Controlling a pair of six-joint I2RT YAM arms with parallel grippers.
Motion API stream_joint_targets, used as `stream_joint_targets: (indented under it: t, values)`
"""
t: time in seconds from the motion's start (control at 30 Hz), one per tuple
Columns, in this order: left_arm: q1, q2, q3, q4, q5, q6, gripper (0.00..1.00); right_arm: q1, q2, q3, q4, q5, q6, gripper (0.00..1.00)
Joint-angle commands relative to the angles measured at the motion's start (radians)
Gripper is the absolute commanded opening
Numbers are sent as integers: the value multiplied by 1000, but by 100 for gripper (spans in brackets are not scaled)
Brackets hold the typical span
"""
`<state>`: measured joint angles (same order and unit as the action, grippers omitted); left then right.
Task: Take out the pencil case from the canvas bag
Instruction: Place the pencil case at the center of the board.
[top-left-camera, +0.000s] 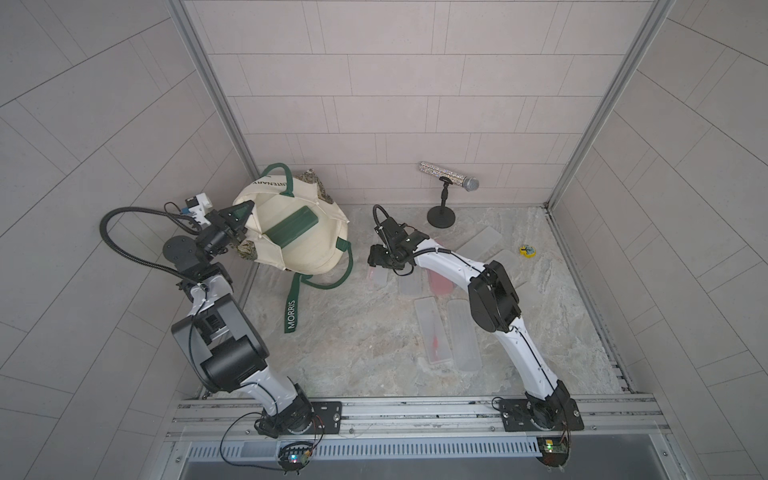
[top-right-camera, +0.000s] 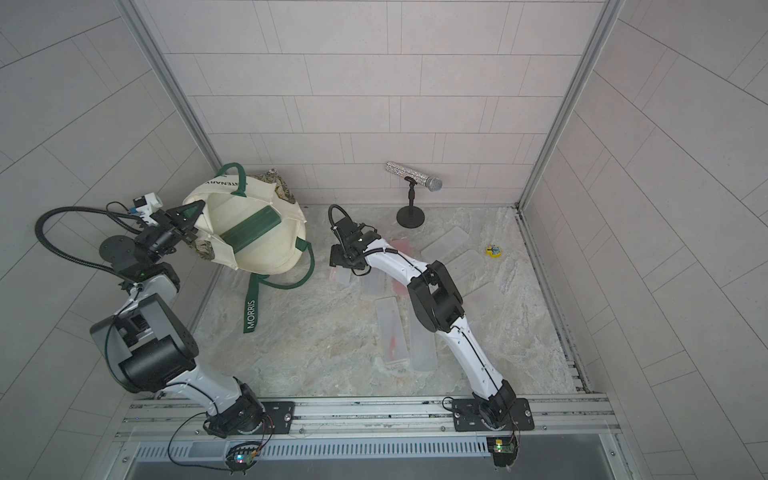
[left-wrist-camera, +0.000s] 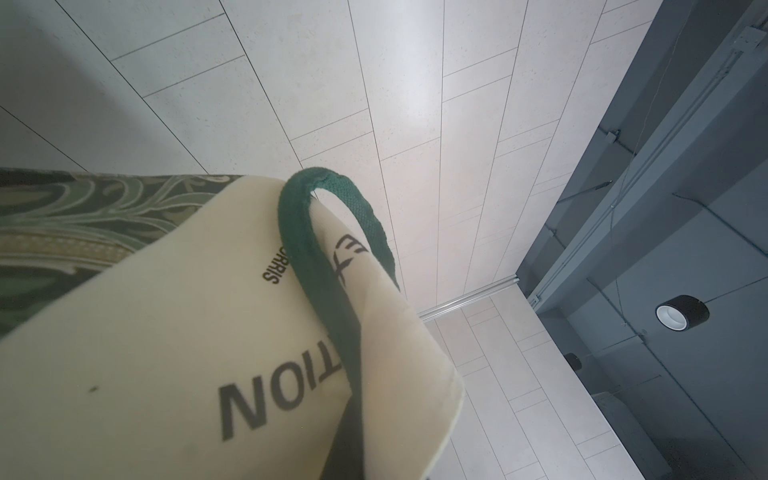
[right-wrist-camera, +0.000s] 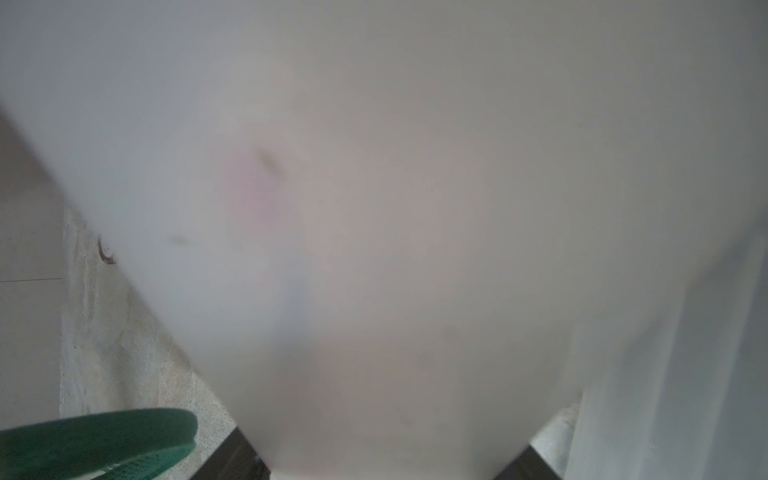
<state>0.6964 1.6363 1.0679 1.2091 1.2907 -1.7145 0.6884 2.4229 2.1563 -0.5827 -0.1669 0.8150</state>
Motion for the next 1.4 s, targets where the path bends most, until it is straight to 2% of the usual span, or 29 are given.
stream_joint_targets:
  t: [0.0,0.23,0.43,0.5,0.6,0.63,0.7,0.73,0.8,0.83,0.87,1.0,1.2,1.37]
  values:
    - [9,-39,-3,101,-29,-10,0,-8,61,57,-70,61,-30,57]
    - [4,-39,-29,102,-21,3,0,-21,105,112,-104,89,-47,58]
    - [-4,-44,-30,92,-3,27,0,-28,119,114,-104,90,-59,66]
    - [-5,-50,-24,44,4,59,0,-31,122,114,-105,89,-57,68]
    - [-11,-79,-25,-158,4,199,0,-34,123,114,-105,89,-56,71]
    - [-13,-99,-27,-244,2,273,0,-36,123,115,-106,90,-57,72]
    - [-23,-150,-12,-558,-20,486,0,-37,125,117,-104,92,-55,74]
    - [-29,-186,15,-812,-47,683,0,-40,125,118,-102,91,-53,76]
    - [-57,-244,111,-1333,-171,1109,0,-44,128,124,-103,87,-53,77]
    - [-77,-262,148,-1481,-232,1251,0,-45,128,126,-104,87,-53,77]
    - [-91,-272,158,-1515,-242,1294,0,-46,129,129,-103,87,-55,78]
    - [-101,-254,131,-1413,-188,1180,0,-53,130,136,-109,85,-58,80]
    - [-102,-264,125,-1410,-197,1194,0,-53,114,128,-69,61,-71,83]
    - [-102,-263,132,-1416,-189,1202,0,-52,61,66,60,-31,-40,87]
